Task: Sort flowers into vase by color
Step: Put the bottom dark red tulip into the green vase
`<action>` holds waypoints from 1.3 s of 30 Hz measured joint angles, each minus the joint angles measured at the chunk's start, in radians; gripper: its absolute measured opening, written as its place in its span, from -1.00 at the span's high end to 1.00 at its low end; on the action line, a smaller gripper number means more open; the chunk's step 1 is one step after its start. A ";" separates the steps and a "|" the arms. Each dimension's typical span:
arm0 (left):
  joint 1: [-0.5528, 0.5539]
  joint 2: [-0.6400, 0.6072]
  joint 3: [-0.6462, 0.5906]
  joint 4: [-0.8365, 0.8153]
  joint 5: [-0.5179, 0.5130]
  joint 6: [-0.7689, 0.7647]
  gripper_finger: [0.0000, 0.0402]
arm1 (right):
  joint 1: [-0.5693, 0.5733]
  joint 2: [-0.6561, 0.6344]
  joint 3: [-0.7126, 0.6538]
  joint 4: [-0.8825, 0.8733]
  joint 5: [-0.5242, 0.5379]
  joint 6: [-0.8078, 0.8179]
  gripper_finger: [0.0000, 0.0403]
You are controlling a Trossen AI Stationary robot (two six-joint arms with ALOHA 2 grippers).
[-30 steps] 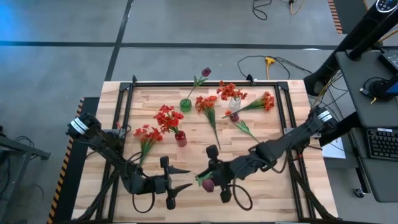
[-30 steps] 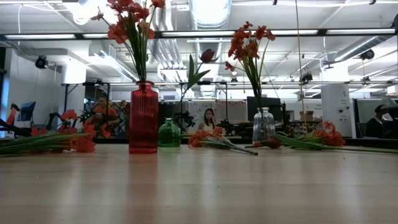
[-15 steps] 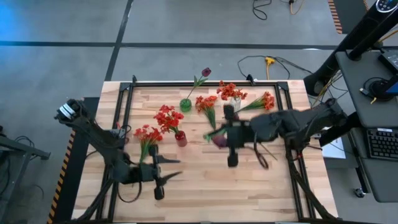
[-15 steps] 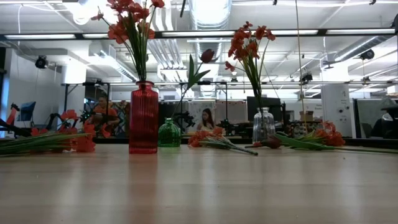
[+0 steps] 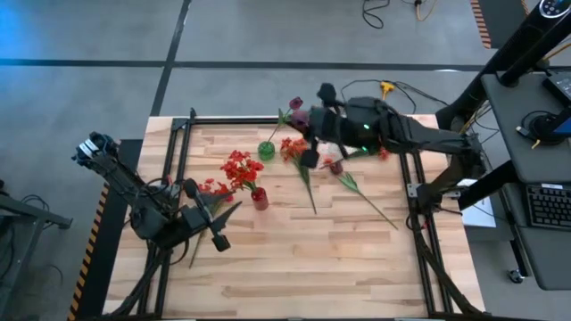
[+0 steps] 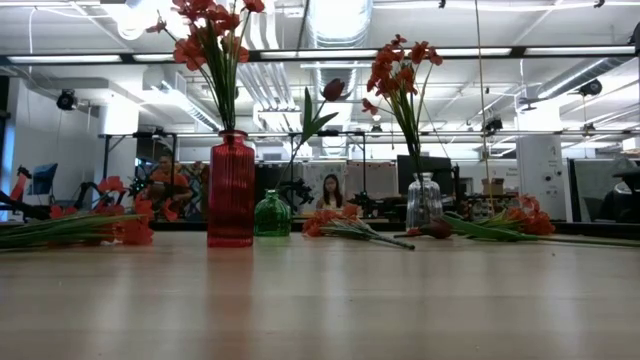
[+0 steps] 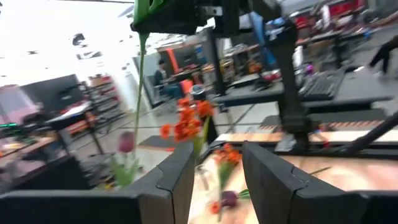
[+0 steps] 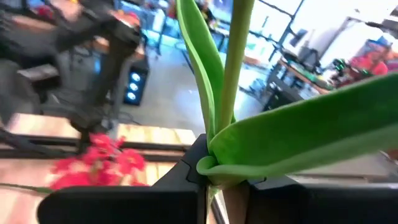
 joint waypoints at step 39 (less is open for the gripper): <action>-0.142 0.011 0.063 -0.001 -0.208 0.075 0.41 | -0.306 0.340 0.118 0.018 -0.466 0.001 0.91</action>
